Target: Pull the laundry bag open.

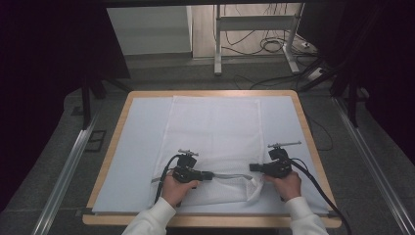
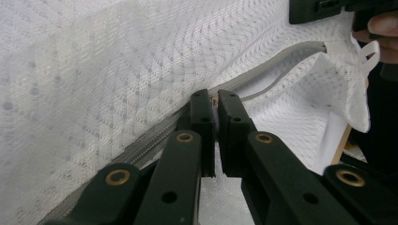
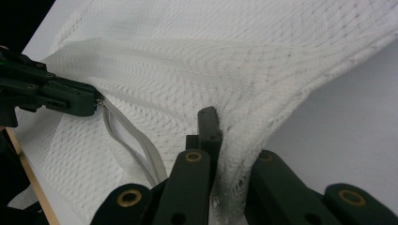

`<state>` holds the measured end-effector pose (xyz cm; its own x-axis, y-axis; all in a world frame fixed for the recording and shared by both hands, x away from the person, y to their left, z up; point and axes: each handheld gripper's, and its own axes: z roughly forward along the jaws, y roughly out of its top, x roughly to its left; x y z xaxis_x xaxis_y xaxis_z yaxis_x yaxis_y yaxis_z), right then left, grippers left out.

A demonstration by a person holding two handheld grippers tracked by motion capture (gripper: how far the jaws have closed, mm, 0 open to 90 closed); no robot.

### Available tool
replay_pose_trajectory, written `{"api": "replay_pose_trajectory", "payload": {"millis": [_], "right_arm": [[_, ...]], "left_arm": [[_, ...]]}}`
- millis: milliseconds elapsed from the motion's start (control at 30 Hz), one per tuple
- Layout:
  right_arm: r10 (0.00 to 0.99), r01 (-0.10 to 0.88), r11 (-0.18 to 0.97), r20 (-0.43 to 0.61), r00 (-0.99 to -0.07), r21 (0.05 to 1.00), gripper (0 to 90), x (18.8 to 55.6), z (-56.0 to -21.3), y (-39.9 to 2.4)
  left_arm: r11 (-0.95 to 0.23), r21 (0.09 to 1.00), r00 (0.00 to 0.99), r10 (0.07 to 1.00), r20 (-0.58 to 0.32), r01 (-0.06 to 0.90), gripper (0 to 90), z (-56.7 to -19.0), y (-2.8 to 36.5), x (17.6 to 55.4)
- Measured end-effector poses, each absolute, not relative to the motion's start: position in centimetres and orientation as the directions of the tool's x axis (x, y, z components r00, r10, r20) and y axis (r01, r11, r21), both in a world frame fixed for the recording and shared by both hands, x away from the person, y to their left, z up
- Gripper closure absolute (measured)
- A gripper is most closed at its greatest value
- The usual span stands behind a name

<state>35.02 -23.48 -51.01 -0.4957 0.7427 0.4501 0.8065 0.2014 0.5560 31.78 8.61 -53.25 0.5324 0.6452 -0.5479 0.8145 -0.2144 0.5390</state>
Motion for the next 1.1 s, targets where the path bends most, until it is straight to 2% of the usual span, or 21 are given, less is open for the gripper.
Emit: {"api": "replay_pose_trajectory", "payload": {"millis": [333,1100], "right_arm": [[0.740,0.806,0.203,0.452,-0.498,0.556,88.1,35.0,-51.1,-23.5],[0.748,0.807,0.195,0.448,-0.490,0.557,88.1,35.1,-51.0,-24.1]], "left_arm": [[-0.191,0.532,0.515,0.643,-0.567,0.825,86.6,-53.2,9.9,31.7],[-0.161,0.538,0.489,0.678,-0.549,0.827,86.6,-52.9,12.4,31.2]]}}
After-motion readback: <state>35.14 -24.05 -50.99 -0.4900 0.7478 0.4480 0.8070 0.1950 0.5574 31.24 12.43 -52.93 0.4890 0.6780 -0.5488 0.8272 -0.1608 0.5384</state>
